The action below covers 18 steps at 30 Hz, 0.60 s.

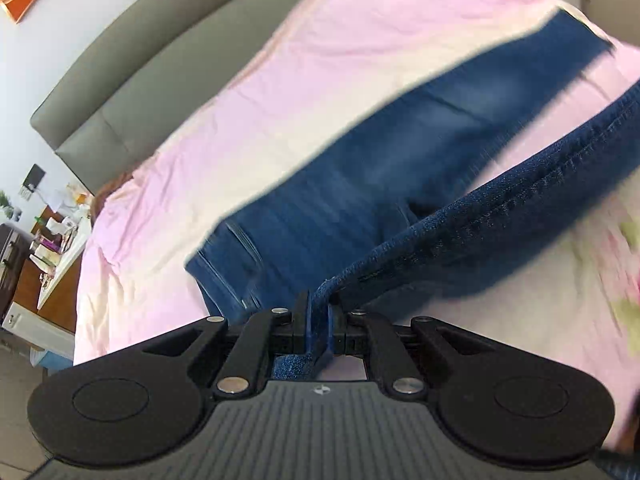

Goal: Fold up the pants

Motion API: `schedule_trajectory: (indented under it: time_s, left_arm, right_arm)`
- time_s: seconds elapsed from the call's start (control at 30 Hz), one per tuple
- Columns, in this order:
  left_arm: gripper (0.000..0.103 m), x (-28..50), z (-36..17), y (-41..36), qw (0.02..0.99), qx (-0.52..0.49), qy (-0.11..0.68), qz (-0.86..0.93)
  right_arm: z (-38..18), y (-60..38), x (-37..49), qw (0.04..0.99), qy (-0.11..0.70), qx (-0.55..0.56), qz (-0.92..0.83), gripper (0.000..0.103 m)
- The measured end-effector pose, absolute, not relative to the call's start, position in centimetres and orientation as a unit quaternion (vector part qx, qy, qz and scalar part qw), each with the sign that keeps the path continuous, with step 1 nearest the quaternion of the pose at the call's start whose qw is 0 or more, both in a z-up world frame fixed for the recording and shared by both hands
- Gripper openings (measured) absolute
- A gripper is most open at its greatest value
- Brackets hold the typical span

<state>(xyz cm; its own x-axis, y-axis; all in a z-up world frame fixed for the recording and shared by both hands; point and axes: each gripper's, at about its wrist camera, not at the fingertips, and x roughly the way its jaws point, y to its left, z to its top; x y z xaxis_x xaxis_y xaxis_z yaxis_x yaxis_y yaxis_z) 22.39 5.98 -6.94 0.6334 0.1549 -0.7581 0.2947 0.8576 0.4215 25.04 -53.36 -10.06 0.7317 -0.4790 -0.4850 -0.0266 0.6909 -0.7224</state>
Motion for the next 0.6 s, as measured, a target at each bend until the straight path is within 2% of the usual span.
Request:
schedule_trajectory:
  time_s: [0.27,0.47,0.6]
  left_arm:
    - [0.007,35.0,-9.1,6.4,0.857,0.27,0.439,-0.011]
    - [0.007,40.8,-15.0,7.2,0.842,0.253,0.476,-0.003]
    - [0.008,42.4,-17.4,7.8,0.839,0.24,0.488,-0.003]
  right_arm:
    - [-10.1,-51.5,40.9,0.836,0.358,-0.395,-0.129,0.0]
    - [-14.7,-49.2,52.1,0.816,0.379,-0.417,-0.126,0.0]
    - [-18.8,-47.8,56.3,0.794,0.401,-0.441,-0.12,0.0]
